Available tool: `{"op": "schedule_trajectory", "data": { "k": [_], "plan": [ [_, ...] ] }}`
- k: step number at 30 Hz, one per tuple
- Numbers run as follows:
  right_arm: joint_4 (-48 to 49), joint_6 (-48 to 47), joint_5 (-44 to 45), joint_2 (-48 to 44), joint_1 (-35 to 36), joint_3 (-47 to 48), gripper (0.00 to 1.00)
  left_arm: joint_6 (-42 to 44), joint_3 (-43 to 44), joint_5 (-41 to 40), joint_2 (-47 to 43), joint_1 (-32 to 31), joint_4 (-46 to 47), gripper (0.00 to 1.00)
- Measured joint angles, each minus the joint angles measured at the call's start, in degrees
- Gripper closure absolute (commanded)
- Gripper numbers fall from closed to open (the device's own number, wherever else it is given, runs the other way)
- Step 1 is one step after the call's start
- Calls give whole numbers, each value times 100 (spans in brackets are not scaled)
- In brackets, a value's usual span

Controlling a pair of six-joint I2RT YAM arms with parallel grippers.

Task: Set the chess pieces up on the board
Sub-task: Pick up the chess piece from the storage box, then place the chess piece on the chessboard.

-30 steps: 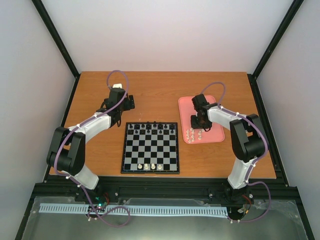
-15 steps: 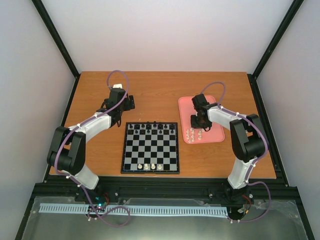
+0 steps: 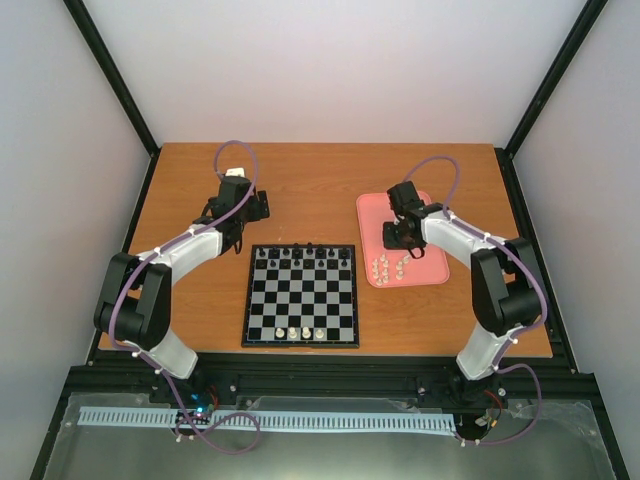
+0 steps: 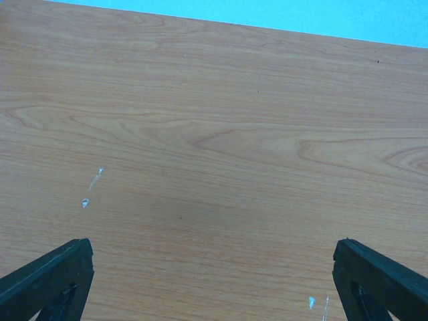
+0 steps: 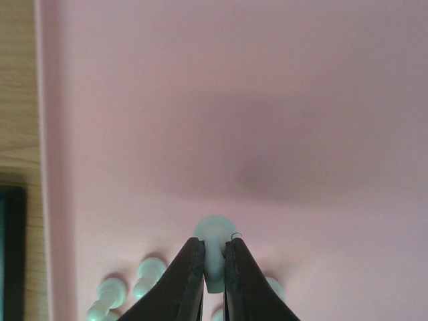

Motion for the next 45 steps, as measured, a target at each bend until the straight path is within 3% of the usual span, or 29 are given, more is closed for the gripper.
{"op": "schedule_trajectory", "data": {
  "k": [12,22,33,45],
  "plan": [
    [-96,-4,28,-238,9,98,90,7,4,-15,28,0,0,0],
    [-321,-39,-59,-1222,479,101,90,11,4,-42,37,0,-2,0],
    [-789,481,7,-2144,2173,-225,90,17,4,-122,37,0,-11,0],
    [-787,1338,-17,-2024,4186,-1056,90,57,4,-192,37,0,-46,0]
  ]
}}
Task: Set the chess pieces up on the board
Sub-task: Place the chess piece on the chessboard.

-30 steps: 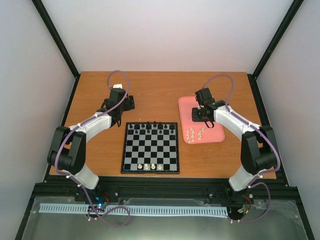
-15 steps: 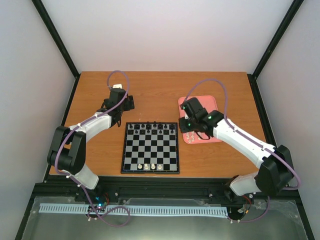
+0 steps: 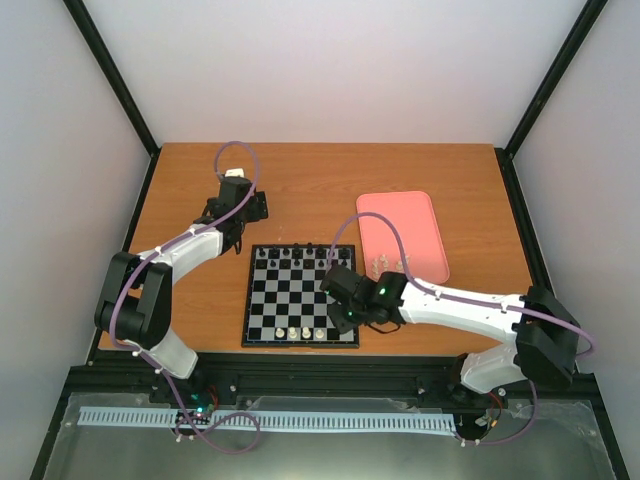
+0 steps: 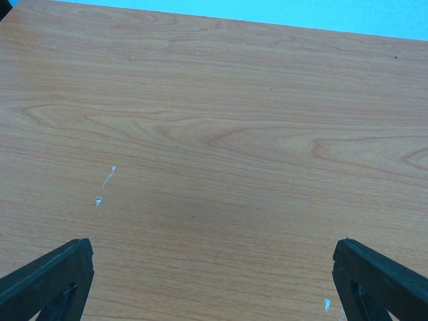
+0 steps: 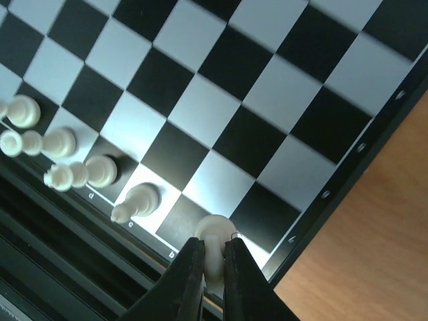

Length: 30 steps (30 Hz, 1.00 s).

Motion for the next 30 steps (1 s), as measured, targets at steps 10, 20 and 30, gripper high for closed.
{"op": "schedule_trajectory", "data": {
  "k": [10,20,30],
  "plan": [
    [463,811,122,0,577,-704,90,2,2,-15,0,0,2,0],
    [782,1196,289,352,796,-828,90,2,0,55,0,0,2,0],
    [577,1161,356,643,802,-374,90,7,2,50,0,0,2,0]
  ]
}}
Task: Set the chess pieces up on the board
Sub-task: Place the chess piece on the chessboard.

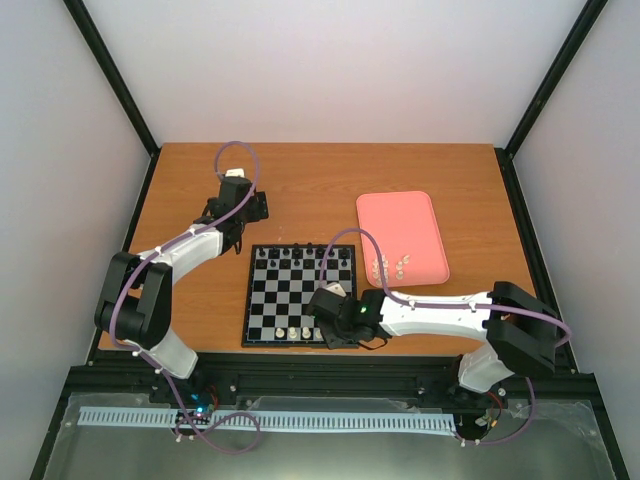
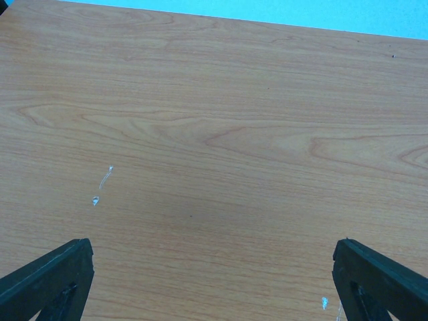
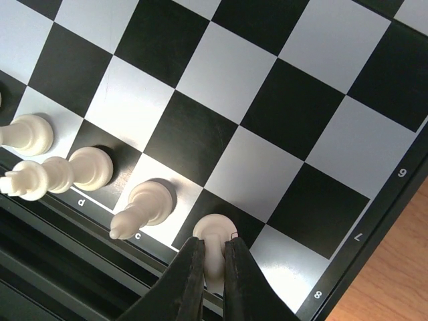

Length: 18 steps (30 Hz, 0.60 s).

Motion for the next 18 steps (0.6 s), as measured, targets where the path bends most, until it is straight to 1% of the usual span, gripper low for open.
{"op": "schedule_trajectory", "data": {
  "k": [18],
  "plan": [
    [-35,-57,-61,168,2,26,89,17,-2,-9,0,0,0,0]
  ]
}}
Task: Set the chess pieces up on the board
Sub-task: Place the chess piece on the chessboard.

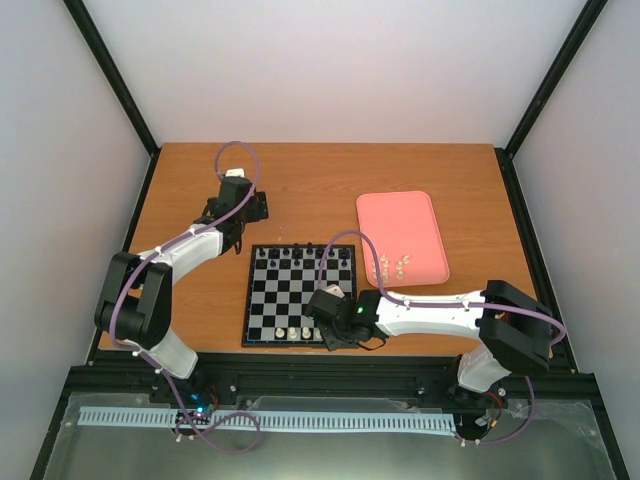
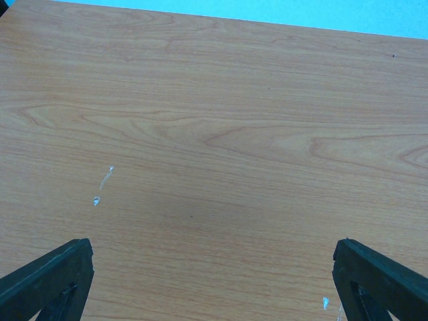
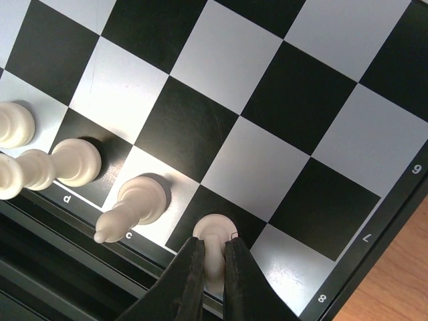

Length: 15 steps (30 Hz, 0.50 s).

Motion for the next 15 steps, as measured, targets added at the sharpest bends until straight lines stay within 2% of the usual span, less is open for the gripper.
{"op": "schedule_trajectory", "data": {
  "k": [15],
  "plan": [
    [13,-2,-39,92,35,9,84,2,0,-17,0,0,0,0]
  ]
}}
